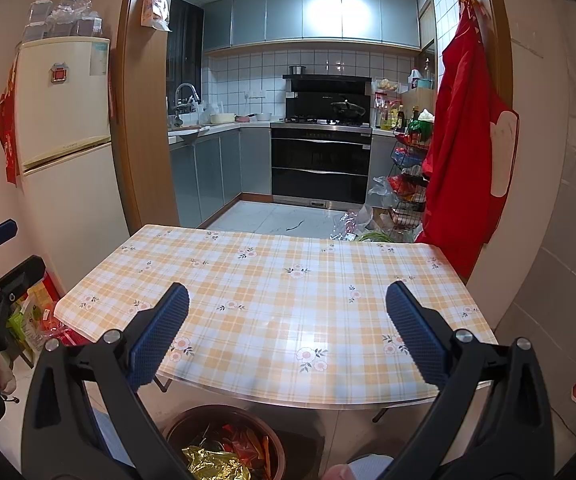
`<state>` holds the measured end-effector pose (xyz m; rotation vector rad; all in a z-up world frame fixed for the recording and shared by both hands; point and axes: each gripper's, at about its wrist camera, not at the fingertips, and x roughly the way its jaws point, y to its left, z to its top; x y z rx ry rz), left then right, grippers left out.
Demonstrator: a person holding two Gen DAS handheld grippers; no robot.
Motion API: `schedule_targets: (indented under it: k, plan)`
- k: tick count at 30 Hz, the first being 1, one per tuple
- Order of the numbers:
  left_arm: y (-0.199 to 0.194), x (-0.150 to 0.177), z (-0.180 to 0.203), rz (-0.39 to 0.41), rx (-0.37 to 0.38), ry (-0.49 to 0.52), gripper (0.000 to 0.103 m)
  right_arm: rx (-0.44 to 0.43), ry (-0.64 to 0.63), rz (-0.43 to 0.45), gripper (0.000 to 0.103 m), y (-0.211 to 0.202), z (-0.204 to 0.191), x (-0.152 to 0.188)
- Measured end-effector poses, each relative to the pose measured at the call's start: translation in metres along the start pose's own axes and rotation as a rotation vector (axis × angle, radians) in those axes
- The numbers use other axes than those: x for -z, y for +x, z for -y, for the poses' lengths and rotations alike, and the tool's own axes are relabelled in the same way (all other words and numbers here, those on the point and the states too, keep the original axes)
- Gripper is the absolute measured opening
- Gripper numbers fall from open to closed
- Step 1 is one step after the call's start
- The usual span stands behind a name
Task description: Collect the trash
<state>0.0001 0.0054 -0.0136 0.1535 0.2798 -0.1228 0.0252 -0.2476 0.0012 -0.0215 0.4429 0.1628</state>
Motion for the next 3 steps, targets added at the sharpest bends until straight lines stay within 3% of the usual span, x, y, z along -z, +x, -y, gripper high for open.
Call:
schedule_targets:
  k: [3]
  plan:
    - [0.0008, 0.0005, -0.0005, -0.004, 0.001, -0.004, 0.097, 0.001, 0.000, -0.001, 0.097, 0.0002, 0.0000, 0.0006]
